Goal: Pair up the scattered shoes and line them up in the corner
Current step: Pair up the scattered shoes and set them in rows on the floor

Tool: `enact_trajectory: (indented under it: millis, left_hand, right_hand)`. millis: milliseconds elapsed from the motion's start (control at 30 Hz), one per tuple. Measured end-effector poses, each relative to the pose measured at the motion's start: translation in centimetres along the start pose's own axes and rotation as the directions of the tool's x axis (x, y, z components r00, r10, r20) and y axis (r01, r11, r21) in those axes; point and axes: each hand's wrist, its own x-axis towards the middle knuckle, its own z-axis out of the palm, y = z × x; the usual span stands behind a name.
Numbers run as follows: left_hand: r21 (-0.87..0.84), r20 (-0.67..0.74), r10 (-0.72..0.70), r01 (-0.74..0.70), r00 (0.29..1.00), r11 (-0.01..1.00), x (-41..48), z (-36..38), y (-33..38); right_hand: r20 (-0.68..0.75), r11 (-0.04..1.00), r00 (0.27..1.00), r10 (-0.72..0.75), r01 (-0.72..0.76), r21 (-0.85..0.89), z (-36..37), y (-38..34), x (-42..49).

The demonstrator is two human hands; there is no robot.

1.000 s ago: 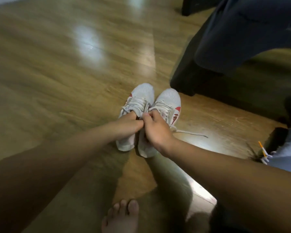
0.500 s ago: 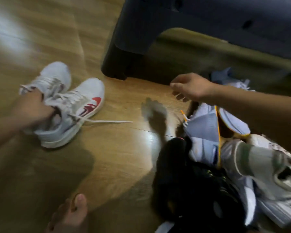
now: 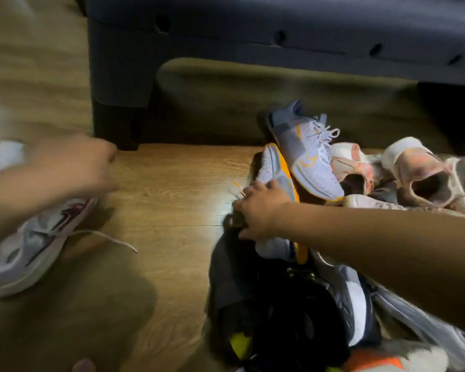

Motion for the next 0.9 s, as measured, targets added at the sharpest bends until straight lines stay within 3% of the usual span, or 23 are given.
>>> enact_trajectory:
  millis: [100,200,300,467,567,633,733,800,867,900]
  left_hand:
    - [-0.168,0.016,0.178,-0.173,0.984,0.970,-4.2,-0.2,11.0]
    - [-0.462,0.219,0.234,-0.111,0.947,0.880,-3.5,2.8,13.0]
    - [-0.685,0.158,0.285,-0.103,0.945,0.722,-3.9,2.6,14.0]
    - [-0.913,0.120,0.165,0.044,0.979,0.405,-3.3,0.9,13.7]
    - [-0.958,0.140,0.133,0.100,0.981,0.269,-2.9,1.0,14.1]
    - [-0.950,0.040,0.116,0.002,0.993,0.312,-2.6,1.7,13.5]
    - [-0.768,-0.069,0.011,-0.061,0.998,0.638,-2.6,3.2,10.2]
    - [-0.634,-0.070,-0.051,-0.005,0.996,0.773,-3.1,4.4,7.7]
    - [-0.589,-0.073,-0.074,0.017,0.995,0.808,-3.7,5.5,6.0]
    - [-0.575,-0.091,-0.077,0.010,0.993,0.818,-4.0,5.8,5.5]
  right_hand:
    - [0.033,0.996,0.999,0.035,-0.032,-0.089,1.0,-0.8,0.0]
    - [0.013,0.988,0.990,0.138,-0.137,-0.070,0.6,0.5,-0.1]
    - [-0.073,0.972,0.970,0.231,-0.233,-0.018,0.0,2.2,-0.7]
    - [-0.229,0.925,0.905,0.358,-0.311,0.218,-3.6,5.8,-0.5]
    - [-0.302,0.872,0.890,0.341,-0.180,0.455,-6.5,4.3,0.5]
    - [-0.364,0.807,0.897,0.253,0.012,0.591,-8.0,1.4,1.0]
    - [-0.294,0.654,0.951,0.096,0.163,0.739,-8.5,-1.7,1.6]
    - [-0.242,0.706,0.968,0.070,0.123,0.698,-7.2,-0.4,2.4]
    - [-0.250,0.848,0.938,0.242,-0.079,0.523,-5.1,4.2,3.4]
    - [-0.251,0.869,0.901,0.354,-0.217,0.445,-3.9,6.9,3.7]
